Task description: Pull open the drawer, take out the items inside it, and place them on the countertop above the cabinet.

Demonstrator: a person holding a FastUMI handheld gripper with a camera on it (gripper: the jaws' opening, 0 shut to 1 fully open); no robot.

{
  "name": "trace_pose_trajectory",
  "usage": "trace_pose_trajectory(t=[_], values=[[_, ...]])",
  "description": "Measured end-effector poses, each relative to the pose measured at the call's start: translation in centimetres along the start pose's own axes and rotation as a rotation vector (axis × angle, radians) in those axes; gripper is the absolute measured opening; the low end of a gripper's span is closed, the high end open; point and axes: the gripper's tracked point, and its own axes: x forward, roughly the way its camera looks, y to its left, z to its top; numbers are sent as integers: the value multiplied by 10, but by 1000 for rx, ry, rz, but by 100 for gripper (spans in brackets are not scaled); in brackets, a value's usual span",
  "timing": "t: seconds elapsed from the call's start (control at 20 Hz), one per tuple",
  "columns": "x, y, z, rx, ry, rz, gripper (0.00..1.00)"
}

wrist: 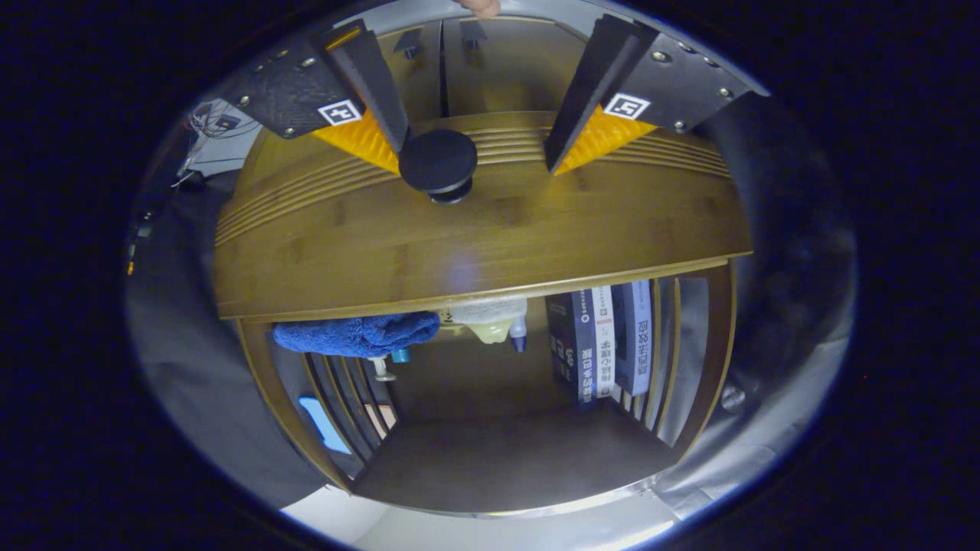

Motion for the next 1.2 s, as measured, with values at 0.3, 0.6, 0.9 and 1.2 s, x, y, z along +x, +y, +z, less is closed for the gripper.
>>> trace_pose_trajectory(t=[0.3,0.6,0.9,1.2], values=[[12,2,-2,-13,2,-3,99],[11,2,-3,-39,30,-4,99],[-8,-3,14,4,90,-37,99],[-60,-8,38,4,133,-62,99]])
